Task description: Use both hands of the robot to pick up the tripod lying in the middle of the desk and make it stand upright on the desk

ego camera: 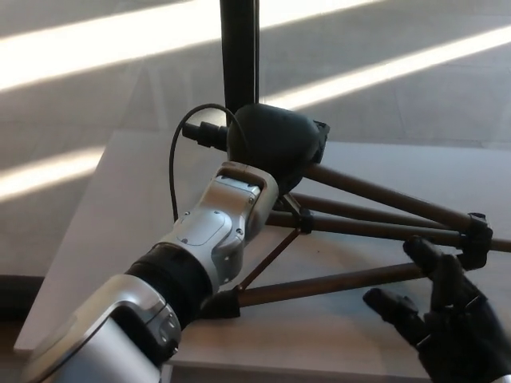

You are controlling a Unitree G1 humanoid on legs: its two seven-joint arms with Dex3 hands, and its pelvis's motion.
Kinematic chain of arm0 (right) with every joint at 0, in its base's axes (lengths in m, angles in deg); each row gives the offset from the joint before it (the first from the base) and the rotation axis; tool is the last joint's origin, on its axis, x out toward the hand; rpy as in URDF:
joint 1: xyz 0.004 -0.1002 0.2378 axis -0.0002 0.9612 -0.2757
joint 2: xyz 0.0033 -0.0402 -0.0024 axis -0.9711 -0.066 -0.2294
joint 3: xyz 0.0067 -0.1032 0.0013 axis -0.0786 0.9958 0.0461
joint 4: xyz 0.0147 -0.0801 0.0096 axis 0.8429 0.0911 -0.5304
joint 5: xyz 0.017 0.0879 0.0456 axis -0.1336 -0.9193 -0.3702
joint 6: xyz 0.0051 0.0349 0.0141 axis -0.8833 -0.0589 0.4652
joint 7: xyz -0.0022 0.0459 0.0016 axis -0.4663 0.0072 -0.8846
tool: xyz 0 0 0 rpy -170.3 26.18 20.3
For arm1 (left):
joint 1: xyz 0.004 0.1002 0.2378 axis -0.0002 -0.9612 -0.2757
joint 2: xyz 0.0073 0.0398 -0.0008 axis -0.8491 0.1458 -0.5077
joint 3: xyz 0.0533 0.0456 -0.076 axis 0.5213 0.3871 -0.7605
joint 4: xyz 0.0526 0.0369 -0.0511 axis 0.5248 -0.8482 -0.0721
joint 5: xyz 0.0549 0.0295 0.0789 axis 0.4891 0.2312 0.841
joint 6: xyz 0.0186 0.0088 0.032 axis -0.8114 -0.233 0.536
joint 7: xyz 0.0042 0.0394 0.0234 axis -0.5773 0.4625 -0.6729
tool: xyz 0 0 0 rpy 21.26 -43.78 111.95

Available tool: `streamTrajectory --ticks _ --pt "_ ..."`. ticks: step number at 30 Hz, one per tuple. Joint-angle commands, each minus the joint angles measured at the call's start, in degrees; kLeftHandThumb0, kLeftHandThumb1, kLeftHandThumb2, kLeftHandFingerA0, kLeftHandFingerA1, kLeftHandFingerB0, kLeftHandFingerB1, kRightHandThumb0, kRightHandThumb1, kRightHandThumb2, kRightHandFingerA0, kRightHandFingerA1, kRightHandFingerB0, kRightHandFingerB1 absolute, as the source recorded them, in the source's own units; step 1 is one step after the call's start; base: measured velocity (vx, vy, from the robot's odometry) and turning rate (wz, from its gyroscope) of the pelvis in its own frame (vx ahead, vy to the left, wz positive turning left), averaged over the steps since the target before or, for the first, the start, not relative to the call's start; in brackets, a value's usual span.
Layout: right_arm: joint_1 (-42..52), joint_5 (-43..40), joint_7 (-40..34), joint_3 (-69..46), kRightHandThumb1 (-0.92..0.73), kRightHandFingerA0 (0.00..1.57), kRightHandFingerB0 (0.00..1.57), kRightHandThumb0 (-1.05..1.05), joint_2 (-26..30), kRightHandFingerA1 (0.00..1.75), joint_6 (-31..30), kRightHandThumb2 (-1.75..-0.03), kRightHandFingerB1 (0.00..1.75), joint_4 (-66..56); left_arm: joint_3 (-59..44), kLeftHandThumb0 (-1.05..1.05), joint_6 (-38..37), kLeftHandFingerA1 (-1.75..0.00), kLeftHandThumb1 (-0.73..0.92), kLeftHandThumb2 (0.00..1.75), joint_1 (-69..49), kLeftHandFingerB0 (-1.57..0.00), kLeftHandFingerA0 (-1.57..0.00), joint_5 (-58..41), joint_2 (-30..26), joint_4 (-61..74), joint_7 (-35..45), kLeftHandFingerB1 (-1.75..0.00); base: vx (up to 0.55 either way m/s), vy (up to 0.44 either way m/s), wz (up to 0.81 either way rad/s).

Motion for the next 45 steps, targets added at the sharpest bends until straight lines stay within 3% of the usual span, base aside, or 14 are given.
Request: streamTrajectory --ticks 1,8,9,10,11,14,15,17,27,32,35,36,42,45 --pt "2.35 0.97 -7.53 2.35 -0.59 0.92 0.68 -0.69 -2.02 0.99 -7.89 -0.57 0.71 -1.39 -2.56 -0.22 3.59 -1.4 0.69 0.78 0.25 -0.81 -0.89 -1.11 0.39 -0.59 0.47 -0.99 0.0 0.0 0.0" --pt "0.2 -2.31 -11.28 -1.0 -0.62 0.37 0.39 -0.71 -3.99 0.93 -10.11 -0.57 0.77 0.88 -3.2 -0.3 0.22 -1.45 0.69 0.65 4.87 -0.79 -0.82 -0.35 -1.48 -0.89 2.09 -0.91 0.0 0.0 0.0" --pt "-0.82 -2.37 -11.65 -1.71 -0.62 0.3 0.37 -0.73 -4.36 0.95 -9.67 -0.59 0.78 1.7 -3.09 -0.31 -0.09 -1.61 0.68 0.62 5.73 -0.74 -0.81 -0.03 -1.46 -1.6 0.81 -1.24 0.0 0.0 0.0" --pt "-2.33 -3.44 -12.19 -3.05 -0.62 0.21 0.33 -0.73 -4.94 0.99 -9.24 -0.56 0.72 2.71 -3.04 -0.37 -0.14 -1.32 0.5 0.93 6.99 -0.83 -1.13 0.05 -1.44 -1.87 1.22 -1.07 0.0 0.0 0.0" --pt "-3.39 -4.01 -12.47 -3.82 -0.62 0.21 0.35 -0.76 -4.92 1.04 -9.5 -0.58 0.74 3.2 -3.63 -0.29 -0.48 -1.68 0.65 0.65 7.34 -0.73 -0.85 -0.79 -1.23 -1.86 1.58 -1.34 0.0 0.0 0.0" --pt "-5.88 -5.18 -12.68 -5.39 -0.63 0.17 0.37 -0.76 -4.88 0.97 -9.17 -0.56 0.74 4.2 -4.3 -0.27 -1.04 -1.62 0.68 0.7 7.31 -0.78 -0.88 -1.69 -1.12 -1.35 2.36 -1.21 0.0 0.0 0.0" --pt "-6.59 -5.37 -12.57 -5.84 -0.42 0.16 0.43 -0.66 -4.88 0.69 -8.66 -0.96 0.73 4.52 -4.25 -0.27 -1.21 -1.61 0.66 0.69 6.94 -0.8 -0.88 -1.59 -1.26 -1.0 2.32 -1.18 0.0 0.0 0.0" --pt "-9.24 -5.37 -12.21 -6.97 -0.62 0.23 0.47 -0.75 -4.55 0.94 -6.9 -0.57 0.74 5.63 -3.75 -0.29 -0.82 -1.61 0.64 0.63 5.85 -0.81 -0.86 -0.89 -1.64 -0.37 2.63 -1.18 0.0 0.0 0.0" --pt "-16.28 -5.27 -13.71 -9.42 -0.59 0.21 0.42 -0.77 -4.01 0.86 -5.98 -0.58 0.67 8.06 -3.83 -0.25 -0.63 -1.27 0.65 0.71 2.1 -0.79 -0.88 -1.24 -2.94 2.17 3.79 -0.94 0.0 0.0 0.0" --pt "-13.98 -7.42 -13.75 -7.23 -0.45 0.16 0.34 -0.77 -6.33 0.74 -9.22 -0.87 0.69 8.27 -4.03 -0.26 -0.88 -1.54 0.68 0.71 1.58 -0.76 -0.83 -1.04 -3.2 2.92 2.8 -1.2 0.0 0.0 0.0" --pt "-8.78 -8.16 -13.01 -3.25 -0.63 0.11 0.28 -0.73 -6.95 0.99 -13.2 -0.59 0.73 7.86 -3.39 -0.33 -1.59 -1.6 0.71 0.65 3.1 -0.76 -0.87 -0.23 -3.4 2.17 2.74 -1.31 0.0 0.0 0.0" --pt "-6.46 -7.99 -12.76 -1.08 -0.6 0.17 0.36 -0.74 -6.85 0.95 -14.57 -0.56 0.75 8.14 -3.5 -0.38 -1.95 -1.33 0.52 0.96 3.25 -0.91 -1.15 -0.24 -3.54 2.25 2.42 -1.13 0.0 0.0 0.0" --pt "-0.37 -8.44 -14.89 3.43 -0.56 0.21 0.43 -0.7 -7.92 0.94 -14.66 -0.58 0.8 9.37 -4.14 -0.26 -3.13 -1.7 0.63 0.76 3.48 -0.77 -0.88 -0.4 -4.19 2.61 0.66 -1.37 0.0 0.0 0.0" --pt "-1.62 -9.46 -15.2 2.84 -0.6 0.17 0.35 -0.73 -6.65 0.98 -14.41 -0.59 0.81 10.03 -4.3 -0.24 -3.0 -1.5 0.62 0.8 3.6 -0.79 -0.86 -0.55 -4.54 2.91 1.98 -1.15 0.0 0.0 0.0"
